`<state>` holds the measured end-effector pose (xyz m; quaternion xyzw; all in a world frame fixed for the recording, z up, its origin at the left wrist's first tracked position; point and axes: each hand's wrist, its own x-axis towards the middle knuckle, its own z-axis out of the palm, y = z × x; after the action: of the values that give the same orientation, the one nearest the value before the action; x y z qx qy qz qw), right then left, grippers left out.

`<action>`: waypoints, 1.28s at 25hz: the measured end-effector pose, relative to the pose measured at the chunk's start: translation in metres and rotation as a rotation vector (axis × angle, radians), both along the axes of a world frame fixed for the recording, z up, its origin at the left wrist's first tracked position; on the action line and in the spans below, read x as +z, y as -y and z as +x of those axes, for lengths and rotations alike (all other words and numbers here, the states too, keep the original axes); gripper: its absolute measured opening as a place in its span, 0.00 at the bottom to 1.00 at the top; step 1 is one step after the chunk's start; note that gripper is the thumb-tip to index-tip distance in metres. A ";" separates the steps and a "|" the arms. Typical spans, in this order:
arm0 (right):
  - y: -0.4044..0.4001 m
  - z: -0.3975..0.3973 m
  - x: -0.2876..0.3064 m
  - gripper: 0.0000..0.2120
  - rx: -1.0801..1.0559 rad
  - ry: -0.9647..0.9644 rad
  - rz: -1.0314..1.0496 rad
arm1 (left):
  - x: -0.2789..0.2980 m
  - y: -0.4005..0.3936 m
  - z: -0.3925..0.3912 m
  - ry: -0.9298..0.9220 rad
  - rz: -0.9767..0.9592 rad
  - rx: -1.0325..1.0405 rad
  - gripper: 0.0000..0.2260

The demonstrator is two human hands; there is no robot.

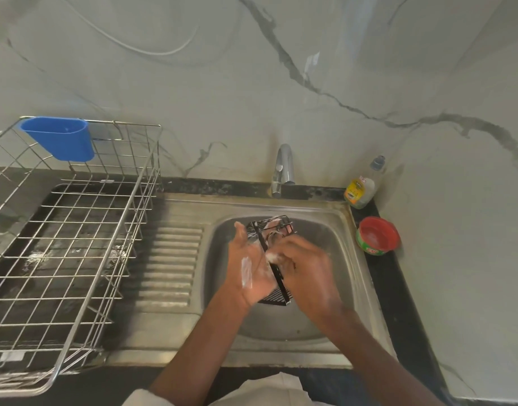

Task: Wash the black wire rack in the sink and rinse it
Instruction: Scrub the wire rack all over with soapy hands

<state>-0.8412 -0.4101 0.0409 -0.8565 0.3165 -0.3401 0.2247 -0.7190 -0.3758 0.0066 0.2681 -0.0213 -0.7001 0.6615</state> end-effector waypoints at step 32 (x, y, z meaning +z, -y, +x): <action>-0.022 -0.018 -0.008 0.14 -0.113 -0.058 0.083 | 0.004 -0.008 0.034 0.034 -0.041 0.129 0.42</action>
<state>-0.8595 -0.3882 0.0330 -0.8368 0.3845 -0.3140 0.2310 -0.6845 -0.3682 0.0108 0.2672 -0.0297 -0.6506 0.7102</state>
